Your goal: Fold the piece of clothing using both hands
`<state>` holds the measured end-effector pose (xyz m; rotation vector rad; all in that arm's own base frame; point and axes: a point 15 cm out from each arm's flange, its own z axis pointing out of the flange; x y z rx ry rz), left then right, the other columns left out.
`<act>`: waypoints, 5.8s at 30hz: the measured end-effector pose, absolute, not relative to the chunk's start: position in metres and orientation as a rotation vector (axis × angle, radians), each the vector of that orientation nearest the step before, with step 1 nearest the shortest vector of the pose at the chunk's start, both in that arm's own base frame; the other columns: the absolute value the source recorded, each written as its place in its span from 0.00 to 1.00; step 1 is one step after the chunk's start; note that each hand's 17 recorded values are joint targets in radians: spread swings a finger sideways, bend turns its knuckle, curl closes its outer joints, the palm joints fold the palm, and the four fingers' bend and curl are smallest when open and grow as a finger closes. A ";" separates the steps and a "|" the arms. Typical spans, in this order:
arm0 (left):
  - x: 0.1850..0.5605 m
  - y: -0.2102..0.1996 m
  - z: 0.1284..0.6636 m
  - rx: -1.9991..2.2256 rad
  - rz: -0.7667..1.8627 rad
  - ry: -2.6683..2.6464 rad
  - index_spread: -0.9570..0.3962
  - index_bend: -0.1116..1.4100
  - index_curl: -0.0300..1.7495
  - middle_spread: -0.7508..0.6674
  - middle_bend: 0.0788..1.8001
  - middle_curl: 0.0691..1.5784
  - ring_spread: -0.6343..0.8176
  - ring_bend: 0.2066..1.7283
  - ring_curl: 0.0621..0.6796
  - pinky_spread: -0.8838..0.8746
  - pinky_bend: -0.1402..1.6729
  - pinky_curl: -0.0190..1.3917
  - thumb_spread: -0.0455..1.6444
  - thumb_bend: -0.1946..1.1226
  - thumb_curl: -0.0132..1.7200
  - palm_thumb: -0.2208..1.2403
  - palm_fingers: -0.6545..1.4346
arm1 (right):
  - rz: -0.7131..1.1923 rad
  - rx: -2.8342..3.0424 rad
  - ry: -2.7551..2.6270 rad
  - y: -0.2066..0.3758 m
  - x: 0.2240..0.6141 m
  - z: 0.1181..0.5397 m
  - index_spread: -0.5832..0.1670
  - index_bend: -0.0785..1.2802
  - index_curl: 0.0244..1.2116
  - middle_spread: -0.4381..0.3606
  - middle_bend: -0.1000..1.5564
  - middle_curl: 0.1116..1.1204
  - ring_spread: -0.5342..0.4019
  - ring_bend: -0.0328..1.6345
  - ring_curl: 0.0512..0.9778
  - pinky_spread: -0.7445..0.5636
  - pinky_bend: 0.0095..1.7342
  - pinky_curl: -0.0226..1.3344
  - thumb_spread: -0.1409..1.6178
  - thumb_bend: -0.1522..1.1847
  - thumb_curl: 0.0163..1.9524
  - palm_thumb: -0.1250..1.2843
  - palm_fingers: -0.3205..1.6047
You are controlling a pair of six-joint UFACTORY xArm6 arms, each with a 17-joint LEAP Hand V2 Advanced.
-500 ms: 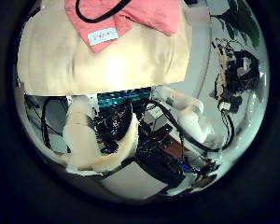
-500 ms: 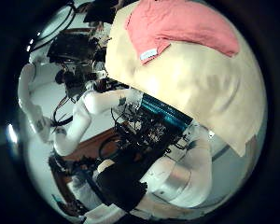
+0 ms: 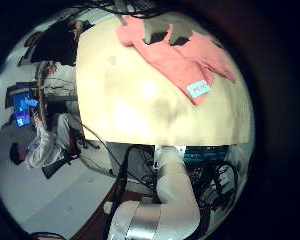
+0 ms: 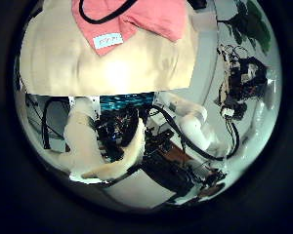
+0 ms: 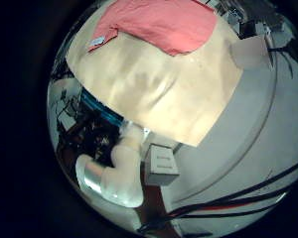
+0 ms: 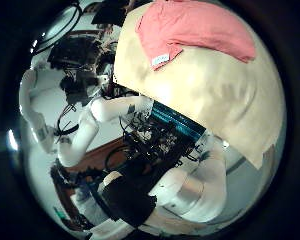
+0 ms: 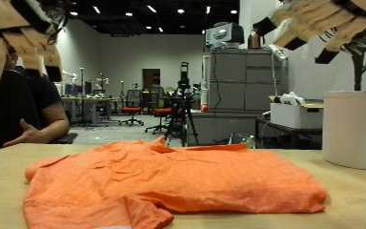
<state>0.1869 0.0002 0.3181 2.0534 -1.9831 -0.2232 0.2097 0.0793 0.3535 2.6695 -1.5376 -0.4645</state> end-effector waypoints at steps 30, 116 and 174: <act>0.233 -0.038 0.172 1.661 -0.337 -2.465 0.79 0.17 0.18 0.69 0.06 0.16 0.76 0.16 0.27 0.76 0.25 0.26 0.64 0.13 0.18 0.36 0.34 | -0.462 2.527 -1.576 0.063 0.214 0.381 0.38 0.19 0.26 0.66 0.18 0.21 0.83 0.14 0.21 0.87 0.10 0.24 0.77 0.10 0.10 0.21 0.28; 0.263 0.006 0.284 1.653 -0.599 -2.427 0.17 0.21 0.82 0.06 0.40 0.77 0.13 0.78 0.78 0.17 0.82 0.45 0.62 0.14 0.46 0.74 0.79 | -0.149 2.225 -1.566 0.041 0.303 0.191 0.33 0.75 0.61 0.32 0.73 0.68 0.28 0.75 0.66 0.30 0.65 0.53 0.77 0.18 0.23 0.85 0.76; 0.544 0.048 0.263 1.821 -0.087 -2.388 0.70 0.12 0.38 0.72 0.03 0.38 0.71 0.33 0.36 0.73 0.41 0.29 0.64 0.12 0.23 0.38 0.17 | 0.052 2.304 -2.069 0.011 0.558 0.287 0.31 0.28 0.53 0.33 0.55 0.58 0.25 0.74 0.61 0.16 0.52 0.60 0.97 0.11 0.13 0.59 0.40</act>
